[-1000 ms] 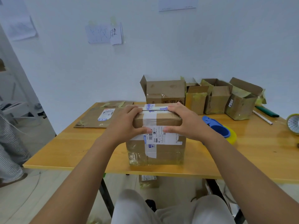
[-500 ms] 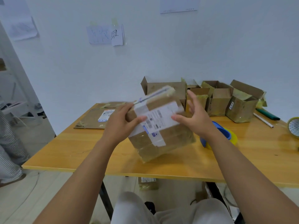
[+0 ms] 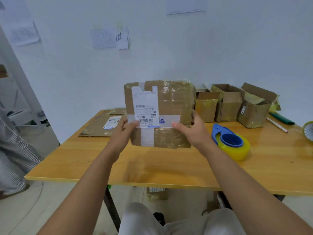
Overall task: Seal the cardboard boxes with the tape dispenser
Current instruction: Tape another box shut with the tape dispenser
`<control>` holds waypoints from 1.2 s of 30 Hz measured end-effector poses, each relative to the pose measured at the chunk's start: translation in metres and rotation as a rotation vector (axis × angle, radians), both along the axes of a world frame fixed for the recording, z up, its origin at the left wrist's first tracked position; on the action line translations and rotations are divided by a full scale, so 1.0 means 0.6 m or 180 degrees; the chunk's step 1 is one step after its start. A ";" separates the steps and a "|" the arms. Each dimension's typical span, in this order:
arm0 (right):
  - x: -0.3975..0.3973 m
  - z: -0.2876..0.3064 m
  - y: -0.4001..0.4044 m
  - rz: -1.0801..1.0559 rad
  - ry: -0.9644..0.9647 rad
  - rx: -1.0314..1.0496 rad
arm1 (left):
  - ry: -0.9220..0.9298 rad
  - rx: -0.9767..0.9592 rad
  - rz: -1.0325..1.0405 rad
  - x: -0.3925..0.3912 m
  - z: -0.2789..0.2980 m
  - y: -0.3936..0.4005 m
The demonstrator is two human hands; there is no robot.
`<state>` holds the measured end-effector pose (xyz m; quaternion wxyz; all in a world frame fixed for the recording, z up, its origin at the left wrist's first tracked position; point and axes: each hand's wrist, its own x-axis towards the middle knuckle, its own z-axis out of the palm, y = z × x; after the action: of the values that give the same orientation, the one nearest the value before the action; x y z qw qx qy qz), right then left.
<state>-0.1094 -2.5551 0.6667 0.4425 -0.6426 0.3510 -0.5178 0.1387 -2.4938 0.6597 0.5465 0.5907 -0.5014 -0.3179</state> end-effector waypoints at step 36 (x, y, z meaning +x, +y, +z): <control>0.031 -0.059 -0.013 -0.0633 0.0987 -0.0371 | -0.0073 -0.0495 0.0593 0.009 -0.069 0.002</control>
<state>-0.0906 -2.5631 0.6314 0.2918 -0.7014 0.4461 -0.4731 0.1443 -2.4924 0.6183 0.6120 0.5942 -0.4737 -0.2191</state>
